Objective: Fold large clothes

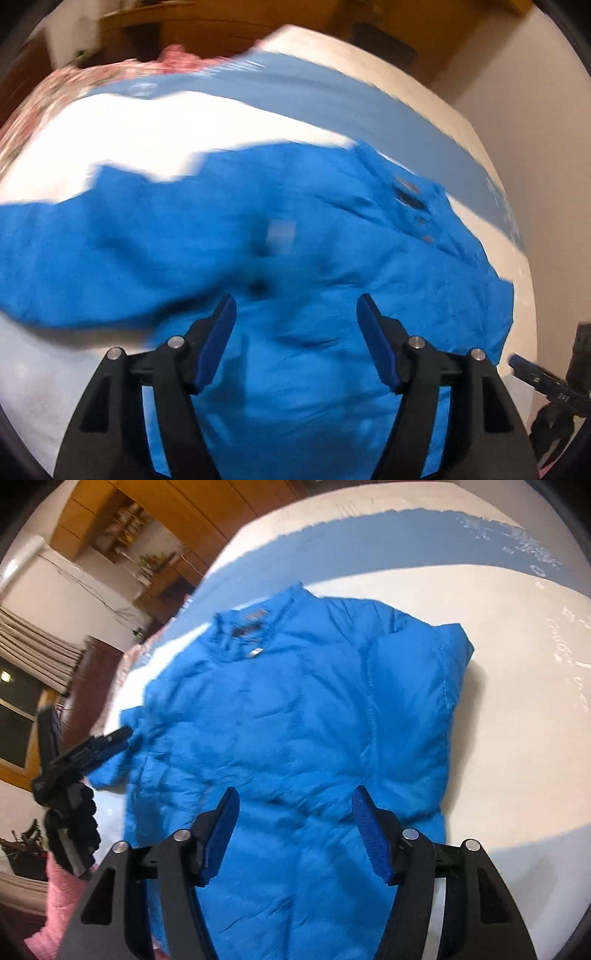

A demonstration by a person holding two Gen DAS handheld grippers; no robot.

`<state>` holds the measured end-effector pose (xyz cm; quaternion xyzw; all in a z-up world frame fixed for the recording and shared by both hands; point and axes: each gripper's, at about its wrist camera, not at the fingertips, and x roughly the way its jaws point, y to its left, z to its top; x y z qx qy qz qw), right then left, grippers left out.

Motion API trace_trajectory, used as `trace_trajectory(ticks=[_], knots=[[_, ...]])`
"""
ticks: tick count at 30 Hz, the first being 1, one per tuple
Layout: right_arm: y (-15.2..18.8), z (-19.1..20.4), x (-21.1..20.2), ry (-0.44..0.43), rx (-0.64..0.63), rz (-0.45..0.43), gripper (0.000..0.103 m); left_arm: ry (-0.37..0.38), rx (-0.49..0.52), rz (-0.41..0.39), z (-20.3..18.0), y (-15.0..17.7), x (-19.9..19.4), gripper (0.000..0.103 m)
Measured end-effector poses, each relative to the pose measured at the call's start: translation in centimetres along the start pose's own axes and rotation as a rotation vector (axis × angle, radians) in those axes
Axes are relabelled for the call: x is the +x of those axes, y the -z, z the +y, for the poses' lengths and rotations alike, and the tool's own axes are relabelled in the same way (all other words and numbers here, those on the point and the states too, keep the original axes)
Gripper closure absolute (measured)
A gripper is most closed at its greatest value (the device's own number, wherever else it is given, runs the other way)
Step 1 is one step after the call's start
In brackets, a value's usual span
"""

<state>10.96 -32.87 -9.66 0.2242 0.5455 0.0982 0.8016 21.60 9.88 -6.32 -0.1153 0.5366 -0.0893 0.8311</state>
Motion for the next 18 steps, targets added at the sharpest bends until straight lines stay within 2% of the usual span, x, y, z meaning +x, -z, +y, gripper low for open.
trace_trajectory(ticks=[5, 6, 8, 11, 13, 16, 18], knots=[[2.4, 1.6, -1.3, -0.024, 0.027, -0.02, 0.039, -0.142, -0.226, -0.035, 14.0, 1.5, -4.7, 0.036], [3.0, 1.8, -1.2, -0.031, 0.037, -0.021, 0.039, -0.173, -0.3, -0.037, 17.7, 2.2, -5.7, 0.036], [4.0, 2.8, -0.6, -0.023, 0.039, -0.018, 0.039, -0.176, -0.428, -0.045, 23.1, 3.0, -7.0, 0.036], [4.7, 3.9, 0.1, -0.011, 0.045, -0.009, 0.039, -0.194, -0.562, -0.077, 29.6, 4.0, -8.6, 0.036], [5.0, 4.5, 0.8, -0.012, 0.059, 0.001, 0.039, -0.179, -0.641, -0.103, 33.5, 4.3, -9.4, 0.036], [5.1, 5.1, 1.3, 0.015, 0.073, -0.001, 0.039, -0.106, -0.769, -0.133, 38.2, 4.3, -9.2, 0.036], [5.0, 5.3, 1.6, 0.019, 0.091, -0.003, 0.039, -0.053, -0.812, -0.151, 39.5, 4.1, -8.5, 0.036]])
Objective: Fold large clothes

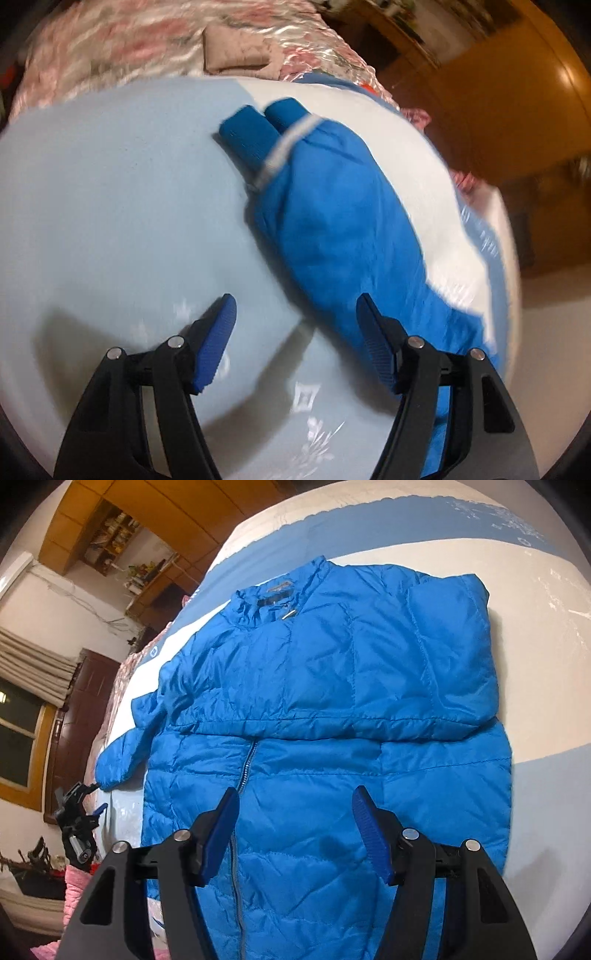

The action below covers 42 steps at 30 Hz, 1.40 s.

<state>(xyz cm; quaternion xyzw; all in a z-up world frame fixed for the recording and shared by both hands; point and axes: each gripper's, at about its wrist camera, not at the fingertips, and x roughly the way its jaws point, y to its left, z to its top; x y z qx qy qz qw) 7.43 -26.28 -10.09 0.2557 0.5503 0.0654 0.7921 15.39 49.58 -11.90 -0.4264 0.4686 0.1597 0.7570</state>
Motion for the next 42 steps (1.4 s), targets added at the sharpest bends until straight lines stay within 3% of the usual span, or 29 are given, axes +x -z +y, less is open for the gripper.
trace_trajectory(ticks=[7, 9, 11, 14, 21, 26, 32, 37, 42], knots=[[0.0, 0.8, 0.5, 0.044, 0.032, -0.01, 0.039, 0.048, 0.007, -0.009, -1.1, -3.1, 2.1, 0.034], [0.1, 1.1, 0.4, 0.056, 0.033, -0.015, 0.039, 0.033, 0.015, -0.025, -1.7, -3.6, 2.6, 0.044], [0.1, 1.1, 0.3, 0.067, 0.034, -0.017, 0.039, 0.005, 0.02, -0.038, -2.0, -3.6, 2.6, 0.066], [0.1, 0.7, 0.0, 0.081, 0.043, -0.023, 0.039, 0.045, 0.002, -0.051, -2.0, -3.4, 2.4, 0.085], [0.1, -0.9, -1.4, 0.087, 0.066, -0.044, 0.039, 0.122, 0.159, -0.158, -7.7, -0.7, -1.8, 0.09], [0.3, -2.5, -1.9, 0.079, 0.085, -0.051, 0.039, 0.238, 0.376, -0.196, -16.1, 4.2, -5.7, 0.09], [0.6, -4.0, -1.9, 0.064, 0.101, -0.046, 0.039, 0.37, 0.651, -0.146, -26.8, 13.0, -7.0, 0.09], [0.6, -5.1, -2.0, 0.053, 0.105, -0.051, 0.039, 0.442, 0.83, -0.027, -34.4, 21.1, -4.5, 0.09], [0.5, -5.7, -2.5, 0.058, 0.098, -0.059, 0.039, 0.396, 0.961, 0.076, -38.1, 27.7, 0.9, 0.09]])
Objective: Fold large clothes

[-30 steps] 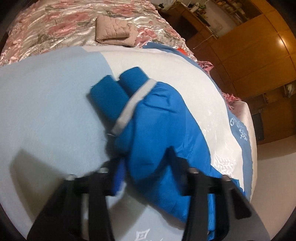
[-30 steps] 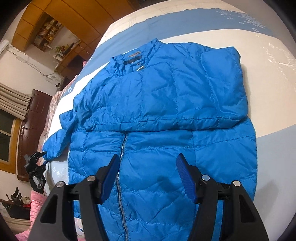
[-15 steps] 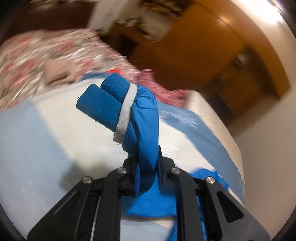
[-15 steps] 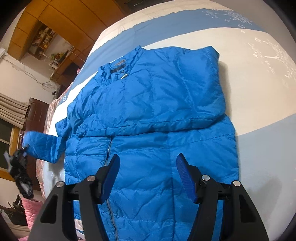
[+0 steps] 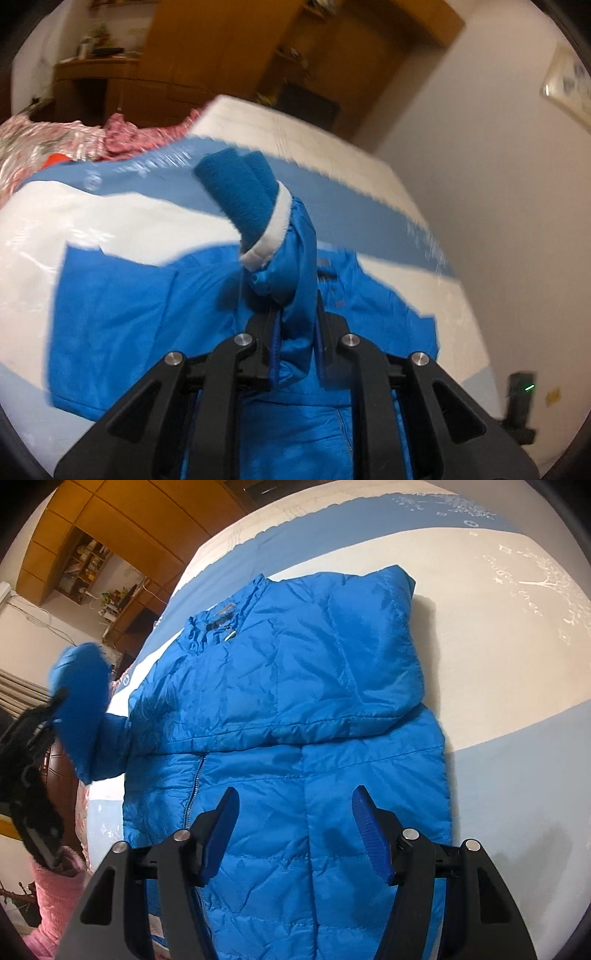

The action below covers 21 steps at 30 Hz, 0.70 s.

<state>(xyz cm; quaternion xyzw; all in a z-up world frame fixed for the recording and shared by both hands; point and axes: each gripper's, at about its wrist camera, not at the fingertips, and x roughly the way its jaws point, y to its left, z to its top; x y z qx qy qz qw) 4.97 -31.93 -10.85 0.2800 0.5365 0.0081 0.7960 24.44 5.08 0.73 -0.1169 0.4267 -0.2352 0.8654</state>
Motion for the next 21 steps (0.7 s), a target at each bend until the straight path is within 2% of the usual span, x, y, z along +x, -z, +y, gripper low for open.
trace_trajectory(ticks=[3, 6, 9, 11, 14, 15, 17, 19, 21], knots=[[-0.1, -0.5, -0.2, -0.003, 0.006, -0.001, 0.039, -0.013, 0.045, 0.087, -1.2, 1.3, 4.3, 0.09], [-0.2, -0.7, 0.0, -0.002, 0.007, 0.005, 0.039, -0.011, 0.1, 0.209, -1.1, 3.6, 8.4, 0.087], [-0.6, -0.3, 0.3, -0.008, -0.004, 0.012, 0.039, 0.056, 0.121, 0.279, -0.2, 5.5, 9.1, 0.079], [-1.2, 0.6, 0.6, -0.016, -0.026, 0.017, 0.039, 0.137, 0.101, 0.301, -0.1, 6.0, 8.3, 0.05], [-2.3, 2.3, 1.2, -0.041, -0.055, 0.028, 0.038, 0.237, 0.078, 0.256, 0.5, 5.7, 5.6, 0.045], [-2.9, 3.2, 1.5, -0.064, -0.069, 0.037, 0.036, 0.231, 0.079, 0.241, 0.7, 5.4, 4.9, 0.044], [-4.2, 4.8, 2.6, -0.119, -0.09, 0.059, 0.03, 0.135, 0.077, 0.223, 2.3, 4.8, 4.2, 0.044], [-5.2, 6.0, 3.9, -0.147, -0.097, 0.086, 0.029, 0.016, 0.071, 0.216, 4.1, 4.3, 4.5, 0.044], [-6.4, 7.2, 5.7, -0.18, -0.101, 0.127, 0.029, -0.028, 0.037, 0.235, 5.4, 4.0, 5.3, 0.045]])
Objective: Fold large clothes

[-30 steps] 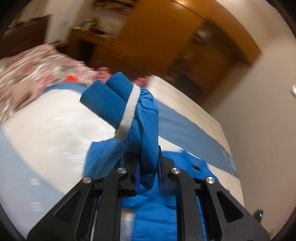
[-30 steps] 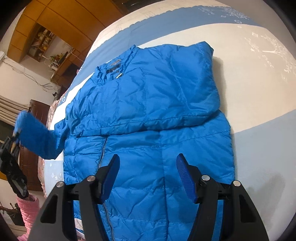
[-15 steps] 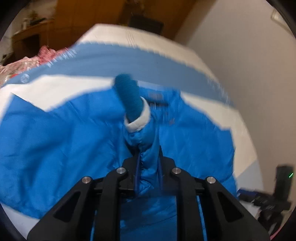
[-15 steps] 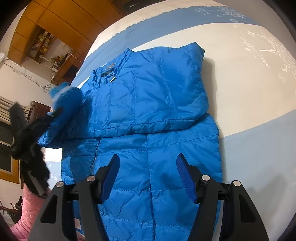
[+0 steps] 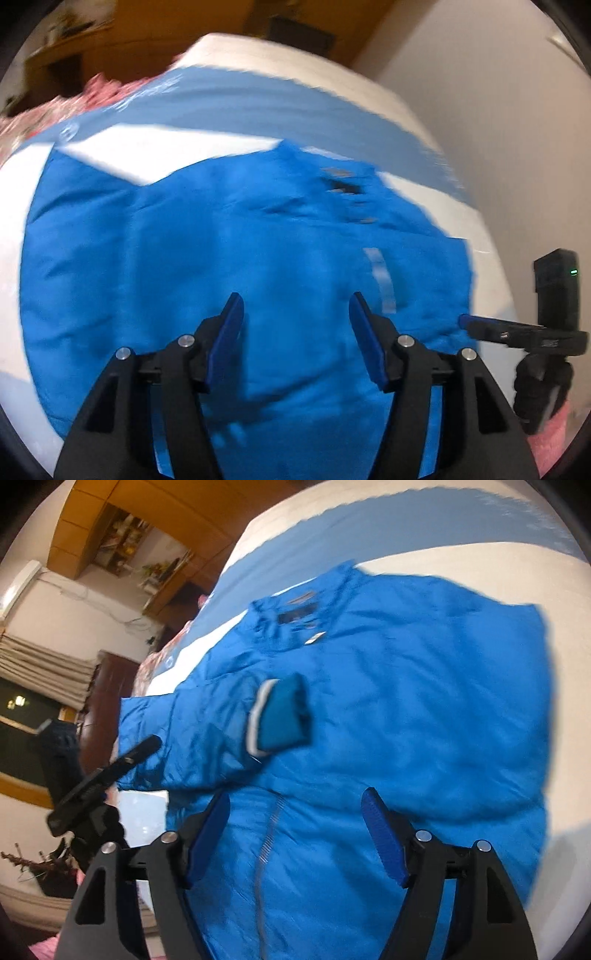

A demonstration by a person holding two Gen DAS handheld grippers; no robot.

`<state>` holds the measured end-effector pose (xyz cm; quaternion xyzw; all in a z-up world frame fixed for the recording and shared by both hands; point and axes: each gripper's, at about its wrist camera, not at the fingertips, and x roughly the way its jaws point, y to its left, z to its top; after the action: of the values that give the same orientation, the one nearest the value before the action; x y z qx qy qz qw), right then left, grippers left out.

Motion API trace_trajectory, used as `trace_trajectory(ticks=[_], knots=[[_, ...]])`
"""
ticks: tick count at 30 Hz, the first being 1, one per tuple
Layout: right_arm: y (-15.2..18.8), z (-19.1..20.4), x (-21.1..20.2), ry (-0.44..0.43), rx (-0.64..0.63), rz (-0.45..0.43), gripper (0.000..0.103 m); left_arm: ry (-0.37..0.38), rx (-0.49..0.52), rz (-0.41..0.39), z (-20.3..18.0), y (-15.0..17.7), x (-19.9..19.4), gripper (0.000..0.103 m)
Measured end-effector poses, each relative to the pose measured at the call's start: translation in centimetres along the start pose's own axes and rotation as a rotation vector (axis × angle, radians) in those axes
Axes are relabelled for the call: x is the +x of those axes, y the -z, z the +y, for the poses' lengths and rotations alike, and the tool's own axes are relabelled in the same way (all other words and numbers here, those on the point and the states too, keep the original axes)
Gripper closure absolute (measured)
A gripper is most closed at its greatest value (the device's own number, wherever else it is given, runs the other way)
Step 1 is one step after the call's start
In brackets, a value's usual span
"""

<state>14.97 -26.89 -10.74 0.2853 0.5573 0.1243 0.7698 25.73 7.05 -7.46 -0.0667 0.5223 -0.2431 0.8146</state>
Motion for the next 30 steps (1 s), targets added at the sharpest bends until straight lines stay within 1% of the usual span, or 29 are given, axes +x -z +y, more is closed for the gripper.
trace_trajectory(ticks=[2, 4, 6, 9, 11, 13, 15, 16, 17, 18, 20, 23, 25, 29, 30], knots=[[-1.4, 0.5, 2.3, -0.065, 0.015, 0.057, 0.029, -0.003, -0.04, 0.015, 1.4, 0.1, 0.6, 0.045], [-2.1, 0.9, 4.2, -0.098, 0.031, 0.103, 0.029, -0.013, -0.058, 0.03, 2.2, 0.0, 1.4, 0.045], [-2.5, 1.5, 6.1, -0.111, 0.037, 0.142, 0.029, -0.016, -0.063, 0.042, 2.7, 0.0, 2.3, 0.045], [-2.9, 1.9, 8.3, -0.131, 0.059, 0.168, 0.028, -0.009, -0.065, 0.044, 2.8, 0.2, 2.4, 0.045], [-3.3, 2.1, 9.2, -0.143, 0.074, 0.167, 0.028, -0.005, -0.067, 0.043, 2.9, 0.2, 2.4, 0.045], [-3.9, 2.6, 9.9, -0.141, 0.071, 0.155, 0.036, -0.004, -0.069, 0.043, 3.0, 0.3, 2.4, 0.045], [-4.5, 3.2, 10.5, -0.117, 0.053, 0.148, 0.062, -0.009, -0.068, 0.046, 3.0, 0.4, 2.1, 0.045], [-4.6, 3.5, 10.6, -0.103, 0.039, 0.143, 0.068, -0.011, -0.069, 0.046, 3.0, 0.4, 2.0, 0.045], [-4.7, 3.6, 10.4, -0.097, 0.028, 0.136, 0.075, -0.011, -0.069, 0.046, 2.9, 0.3, 1.8, 0.045], [-4.8, 3.4, 10.2, -0.105, 0.031, 0.131, 0.079, -0.006, -0.071, 0.043, 2.9, 0.3, 1.4, 0.045], [-5.0, 2.9, 9.3, -0.108, 0.04, 0.098, 0.081, 0.022, -0.063, 0.02, 2.4, 0.0, 0.4, 0.045], [-5.4, 1.6, 6.0, -0.024, 0.033, 0.016, 0.081, 0.039, -0.018, -0.036, 1.2, -0.5, -1.7, 0.044], [-5.5, 0.5, 4.0, 0.02, 0.039, -0.022, 0.081, 0.027, 0.002, -0.054, 0.7, -0.9, -2.0, 0.043], [-5.5, -2.2, -0.3, 0.12, 0.067, -0.102, 0.081, -0.011, -0.003, -0.044, 0.7, -1.5, -0.9, 0.043], [-5.4, -3.0, -1.1, 0.127, 0.075, -0.115, 0.081, -0.016, -0.013, -0.032, 0.9, -1.5, -0.3, 0.043]])
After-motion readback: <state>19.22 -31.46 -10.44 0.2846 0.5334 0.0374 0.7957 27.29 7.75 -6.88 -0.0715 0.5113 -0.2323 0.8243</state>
